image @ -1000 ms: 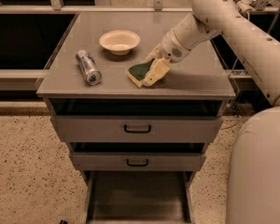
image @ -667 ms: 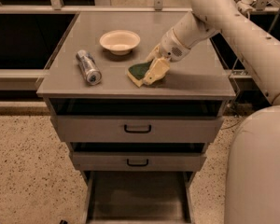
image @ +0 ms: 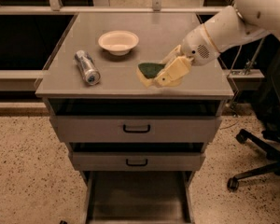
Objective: Place sponge into bottom drawer
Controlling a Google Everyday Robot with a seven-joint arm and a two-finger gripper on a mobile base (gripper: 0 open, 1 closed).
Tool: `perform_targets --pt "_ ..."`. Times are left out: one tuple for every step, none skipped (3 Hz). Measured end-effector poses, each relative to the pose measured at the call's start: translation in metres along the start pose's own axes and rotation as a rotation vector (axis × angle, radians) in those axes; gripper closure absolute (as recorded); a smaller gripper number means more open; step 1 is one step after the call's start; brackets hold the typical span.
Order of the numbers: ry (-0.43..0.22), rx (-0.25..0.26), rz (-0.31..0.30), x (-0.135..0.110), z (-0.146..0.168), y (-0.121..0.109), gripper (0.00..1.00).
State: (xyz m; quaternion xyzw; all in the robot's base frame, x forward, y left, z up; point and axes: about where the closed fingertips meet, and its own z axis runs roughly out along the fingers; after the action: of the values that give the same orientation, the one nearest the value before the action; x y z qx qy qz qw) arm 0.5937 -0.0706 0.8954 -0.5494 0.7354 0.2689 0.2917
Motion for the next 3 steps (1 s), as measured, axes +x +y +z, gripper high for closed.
perform_targets --pt "-0.059 0.104 0.109 0.009 -0.037 0.043 1.00" --pt "0.039 0.170 0.266 0.056 -0.042 0.069 1.00" --pt "0.066 0.167 0.310 0.066 -0.036 0.072 1.00"
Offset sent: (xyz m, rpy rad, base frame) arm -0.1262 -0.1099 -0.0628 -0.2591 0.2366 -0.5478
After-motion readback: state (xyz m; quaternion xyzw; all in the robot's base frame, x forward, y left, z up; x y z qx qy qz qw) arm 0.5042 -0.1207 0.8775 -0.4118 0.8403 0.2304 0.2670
